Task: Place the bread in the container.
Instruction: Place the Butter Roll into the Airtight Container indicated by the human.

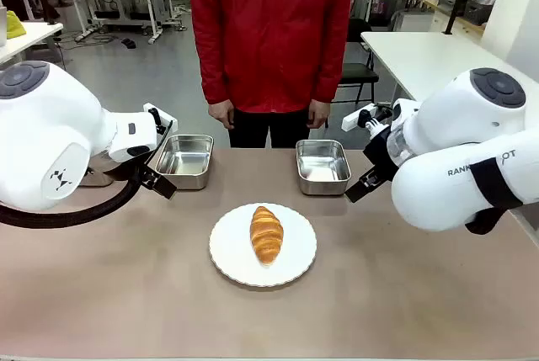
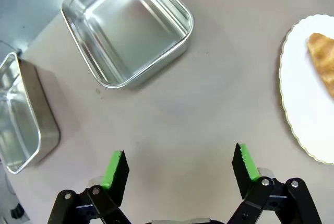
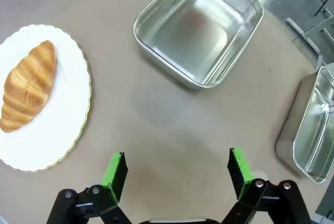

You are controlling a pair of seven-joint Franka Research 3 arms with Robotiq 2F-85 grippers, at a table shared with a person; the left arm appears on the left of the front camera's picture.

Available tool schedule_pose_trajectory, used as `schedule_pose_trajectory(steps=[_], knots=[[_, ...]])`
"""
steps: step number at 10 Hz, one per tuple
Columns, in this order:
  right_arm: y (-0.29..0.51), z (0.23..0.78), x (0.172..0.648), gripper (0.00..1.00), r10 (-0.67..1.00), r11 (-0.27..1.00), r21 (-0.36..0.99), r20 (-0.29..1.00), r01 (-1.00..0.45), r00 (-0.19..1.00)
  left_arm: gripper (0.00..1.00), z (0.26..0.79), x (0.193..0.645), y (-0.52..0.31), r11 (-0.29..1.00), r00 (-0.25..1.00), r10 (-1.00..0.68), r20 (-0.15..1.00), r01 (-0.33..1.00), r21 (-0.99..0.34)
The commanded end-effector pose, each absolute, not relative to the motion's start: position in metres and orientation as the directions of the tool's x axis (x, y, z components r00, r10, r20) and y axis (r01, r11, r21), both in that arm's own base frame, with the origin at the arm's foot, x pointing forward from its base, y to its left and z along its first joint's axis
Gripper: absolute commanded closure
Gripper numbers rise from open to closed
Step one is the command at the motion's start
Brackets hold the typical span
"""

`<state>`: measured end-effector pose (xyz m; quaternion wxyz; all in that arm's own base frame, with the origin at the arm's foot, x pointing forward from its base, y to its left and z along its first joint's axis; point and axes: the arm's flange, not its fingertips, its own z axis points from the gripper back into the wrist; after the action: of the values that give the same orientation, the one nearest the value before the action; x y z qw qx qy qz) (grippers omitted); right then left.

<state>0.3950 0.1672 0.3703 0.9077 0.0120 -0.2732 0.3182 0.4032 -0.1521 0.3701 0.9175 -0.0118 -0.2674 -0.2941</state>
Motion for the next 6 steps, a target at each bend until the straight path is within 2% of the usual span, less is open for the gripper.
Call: schedule_pose_trajectory(steps=[1, 6], knots=[[0.1672, 0.3709, 0.3950, 0.00, 0.571, 0.797, -0.152, 0.505, -0.584, 0.647, 0.00, 0.3701, 0.4031, -0.1522, 0.827, 0.684, -0.533, 0.498, 0.546, 0.136], [0.1672, 0.3709, 0.3950, 0.00, 0.571, 0.797, -0.152, 0.505, -0.584, 0.647, 0.00, 0.3701, 0.4031, -0.1522, 0.827, 0.684, -0.533, 0.498, 0.546, 0.136]])
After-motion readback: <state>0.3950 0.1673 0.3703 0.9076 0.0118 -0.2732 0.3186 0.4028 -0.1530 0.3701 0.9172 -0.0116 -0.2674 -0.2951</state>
